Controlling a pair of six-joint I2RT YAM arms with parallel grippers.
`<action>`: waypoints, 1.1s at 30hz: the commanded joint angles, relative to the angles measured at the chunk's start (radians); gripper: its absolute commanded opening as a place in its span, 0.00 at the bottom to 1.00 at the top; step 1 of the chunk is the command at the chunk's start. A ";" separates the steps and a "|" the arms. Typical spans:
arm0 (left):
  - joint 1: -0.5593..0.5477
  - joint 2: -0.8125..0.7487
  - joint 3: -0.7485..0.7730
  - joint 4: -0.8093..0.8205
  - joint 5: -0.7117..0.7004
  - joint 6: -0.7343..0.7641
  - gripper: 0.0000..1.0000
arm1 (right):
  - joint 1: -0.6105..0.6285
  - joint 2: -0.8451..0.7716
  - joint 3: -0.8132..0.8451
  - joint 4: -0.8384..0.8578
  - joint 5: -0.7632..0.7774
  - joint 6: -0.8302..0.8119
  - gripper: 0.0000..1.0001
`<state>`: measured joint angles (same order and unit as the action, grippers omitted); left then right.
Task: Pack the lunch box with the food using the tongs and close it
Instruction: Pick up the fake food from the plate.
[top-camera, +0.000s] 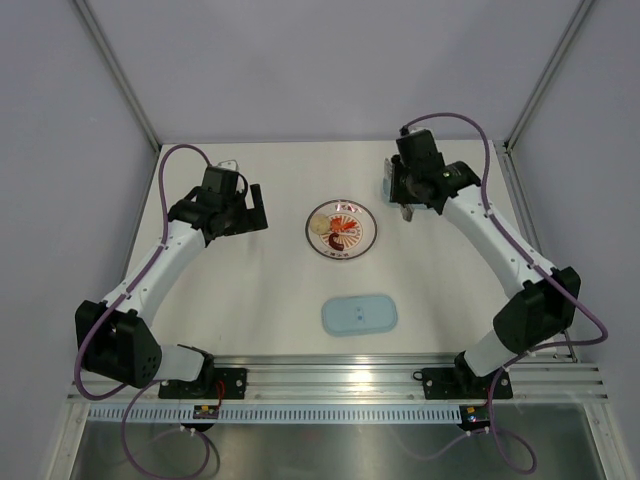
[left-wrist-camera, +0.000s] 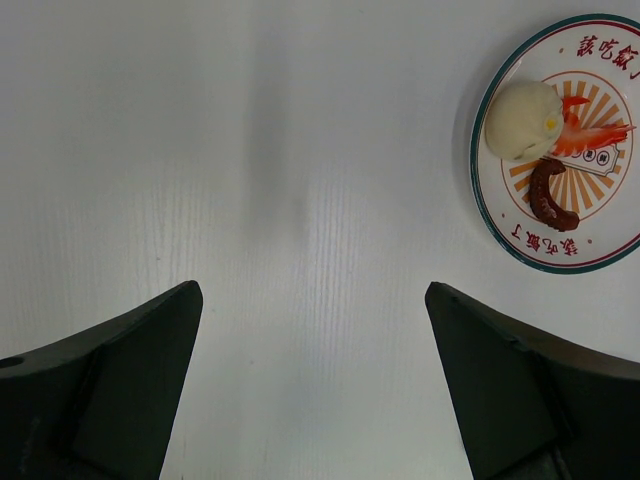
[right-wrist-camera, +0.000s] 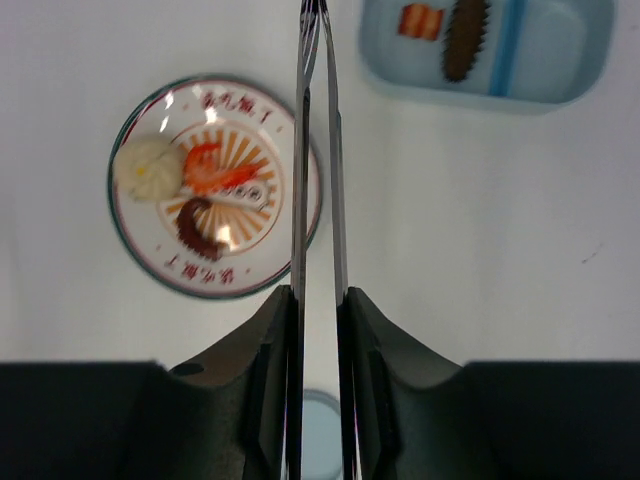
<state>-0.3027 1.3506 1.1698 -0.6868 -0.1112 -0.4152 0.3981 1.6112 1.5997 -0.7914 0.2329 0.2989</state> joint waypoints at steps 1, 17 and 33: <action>0.002 -0.010 0.019 0.020 -0.025 0.012 0.99 | 0.113 -0.099 -0.087 -0.014 -0.070 -0.011 0.34; 0.002 -0.016 0.027 0.012 -0.033 0.012 0.99 | 0.243 -0.182 -0.325 0.032 -0.366 -0.030 0.43; 0.002 -0.019 0.019 0.010 -0.038 0.006 0.99 | 0.243 -0.103 -0.313 0.047 -0.294 -0.064 0.49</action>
<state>-0.3027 1.3506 1.1698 -0.6952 -0.1284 -0.4152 0.6331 1.4971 1.2690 -0.7769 -0.0868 0.2630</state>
